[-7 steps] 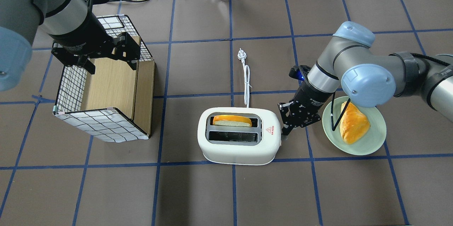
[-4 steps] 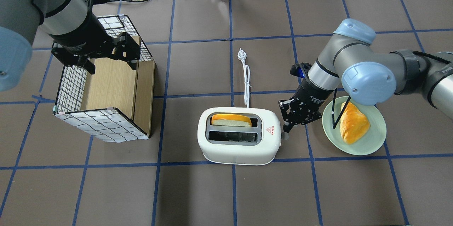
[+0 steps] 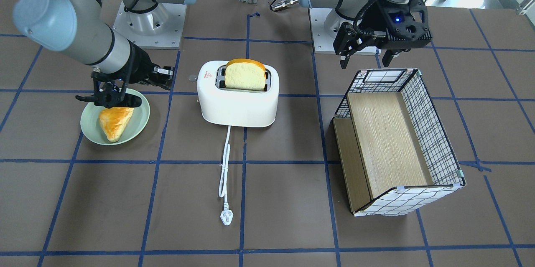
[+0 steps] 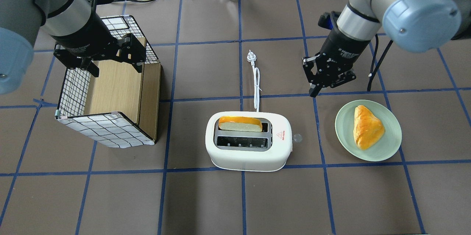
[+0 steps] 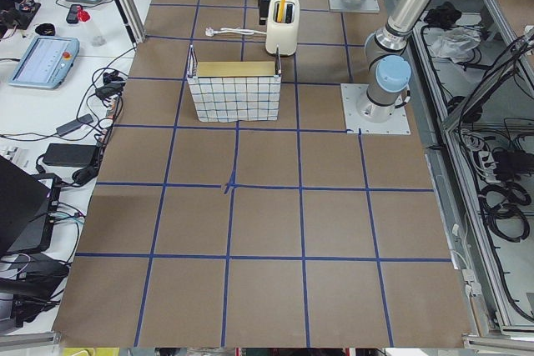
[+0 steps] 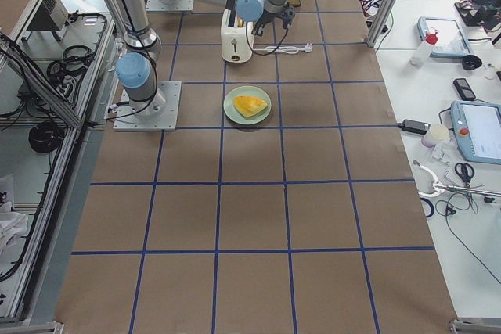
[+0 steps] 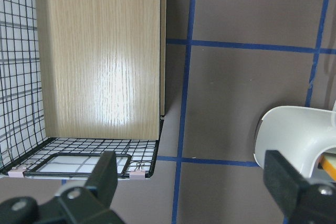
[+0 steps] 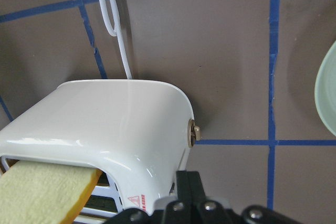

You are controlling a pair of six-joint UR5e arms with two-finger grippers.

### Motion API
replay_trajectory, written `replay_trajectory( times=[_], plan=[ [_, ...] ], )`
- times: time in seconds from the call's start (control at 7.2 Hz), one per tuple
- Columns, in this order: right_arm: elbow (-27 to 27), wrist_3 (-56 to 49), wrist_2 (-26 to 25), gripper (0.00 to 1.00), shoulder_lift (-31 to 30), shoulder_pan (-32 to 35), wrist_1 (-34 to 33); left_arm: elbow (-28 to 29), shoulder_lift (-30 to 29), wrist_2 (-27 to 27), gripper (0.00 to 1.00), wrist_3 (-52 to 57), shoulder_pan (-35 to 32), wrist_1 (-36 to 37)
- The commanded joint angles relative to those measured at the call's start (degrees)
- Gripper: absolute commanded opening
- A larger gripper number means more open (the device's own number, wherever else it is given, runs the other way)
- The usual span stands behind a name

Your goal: Press toaster with right arm

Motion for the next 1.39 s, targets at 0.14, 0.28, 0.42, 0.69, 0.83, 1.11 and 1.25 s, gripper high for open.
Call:
replay_trajectory(
  times=[0.14, 0.28, 0.42, 0.69, 0.83, 1.11, 1.25],
  plan=[
    [-12.5, 0.07, -10.43, 0.18, -0.05, -0.1, 3.44, 0.0, 0.0, 0.0, 1.0, 0.0, 0.0, 0.0],
    [-13.12, -0.19, -11.85, 0.91, -0.05, -0.18, 0.91, 0.0, 0.0, 0.0, 1.0, 0.0, 0.0, 0.0],
    [-13.22, -0.46, -11.69, 1.0, 0.04, -0.27, -5.81, 0.0, -0.08, 0.0, 1.0, 0.0, 0.0, 0.0],
    [-12.95, -0.81, -11.95, 1.0, 0.57, -0.27, -14.49, 0.0, 0.0, 0.0, 1.0, 0.0, 0.0, 0.0],
    [-12.87, -0.9, -11.95, 1.0, 0.57, -0.27, -14.41, 0.0, 0.0, 0.0, 1.0, 0.0, 0.0, 0.0],
    [-11.81, 0.06, -11.95, 1.0, 0.13, 0.34, -12.48, 0.0, 0.0, 0.0, 1.0, 0.0, 0.0, 0.0],
    [-11.81, -0.02, -12.82, 1.0, 0.04, 0.69, -12.47, 0.0, 0.0, 0.0, 1.0, 0.0, 0.0, 0.0]
  ],
)
